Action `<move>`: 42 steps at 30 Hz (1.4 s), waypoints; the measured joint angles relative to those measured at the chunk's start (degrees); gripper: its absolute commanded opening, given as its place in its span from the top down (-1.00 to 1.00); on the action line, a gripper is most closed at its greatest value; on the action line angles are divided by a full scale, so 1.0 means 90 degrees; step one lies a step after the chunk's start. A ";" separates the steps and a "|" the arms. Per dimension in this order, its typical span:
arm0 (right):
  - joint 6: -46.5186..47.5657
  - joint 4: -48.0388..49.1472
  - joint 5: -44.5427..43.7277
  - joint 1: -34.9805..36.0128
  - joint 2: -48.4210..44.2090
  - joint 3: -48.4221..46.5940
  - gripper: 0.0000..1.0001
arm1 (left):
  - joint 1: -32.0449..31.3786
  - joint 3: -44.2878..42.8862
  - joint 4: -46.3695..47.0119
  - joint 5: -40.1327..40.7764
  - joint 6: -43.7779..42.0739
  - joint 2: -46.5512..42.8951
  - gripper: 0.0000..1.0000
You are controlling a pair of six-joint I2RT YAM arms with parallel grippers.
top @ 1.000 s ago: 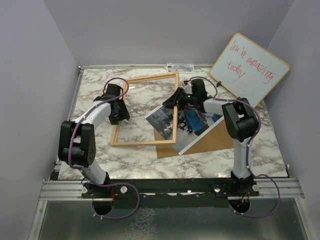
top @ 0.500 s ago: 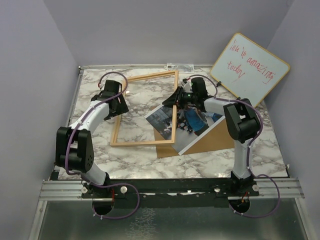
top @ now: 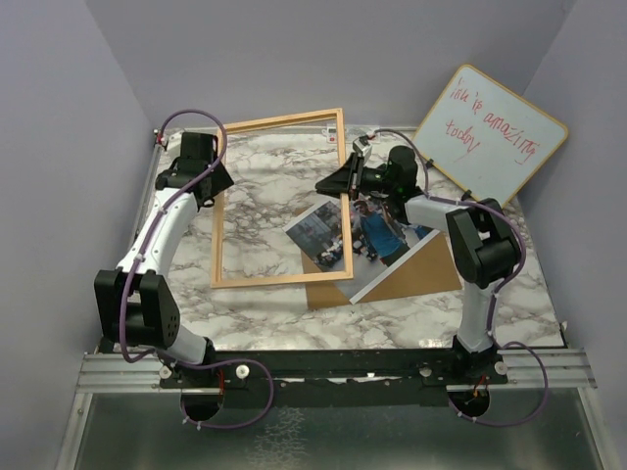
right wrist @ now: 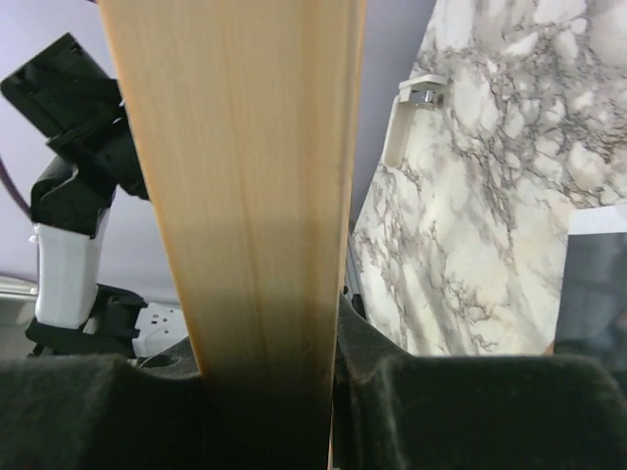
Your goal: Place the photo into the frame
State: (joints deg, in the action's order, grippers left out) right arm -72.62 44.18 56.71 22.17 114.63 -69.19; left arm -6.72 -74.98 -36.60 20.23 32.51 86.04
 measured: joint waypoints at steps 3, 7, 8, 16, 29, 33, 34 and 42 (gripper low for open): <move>-0.0053 0.0056 0.0012 0.0000 -0.0126 0.0000 0.99 | 0.0311 -0.0063 -0.0083 0.0046 0.0104 -0.0097 -0.84; 0.0583 -0.0828 -0.0214 0.0000 -0.0576 -0.0015 0.99 | 0.0661 -0.0063 -0.0216 0.0041 0.0177 -0.0255 -0.85; 0.0789 -0.1141 -0.0333 -0.0012 -0.0695 -0.0039 0.99 | 0.0733 -0.0063 -0.0248 0.0010 0.0180 -0.0301 -0.85; 0.2205 -0.3223 -0.0505 -0.0947 -0.1212 -0.0124 0.99 | 0.0877 -0.0024 -0.0182 -0.1384 -0.0121 0.0129 -0.67; 0.4991 -0.7101 -0.0146 -0.3026 -0.2164 0.0316 0.92 | 0.0816 0.0253 0.0117 -0.3101 -0.0367 0.1897 -0.56; 0.5542 -0.7939 -0.0440 -0.3084 -0.2038 0.0316 0.58 | 0.0777 0.0253 0.0121 -0.3371 -0.0476 0.2288 -0.48; 0.5612 -0.8068 -0.0595 -0.3084 -0.1972 0.0313 0.50 | 0.0775 0.0253 0.0121 -0.3398 -0.0493 0.2344 -0.48; 0.6091 -0.8765 -0.2475 -0.3079 -0.1319 0.0185 0.17 | 0.0772 0.0226 0.0083 -0.3461 -0.0600 0.2409 -0.48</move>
State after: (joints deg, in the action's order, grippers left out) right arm -17.80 -34.70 34.44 -5.54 102.76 -67.53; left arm 0.23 -72.95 -35.86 -10.92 27.11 107.72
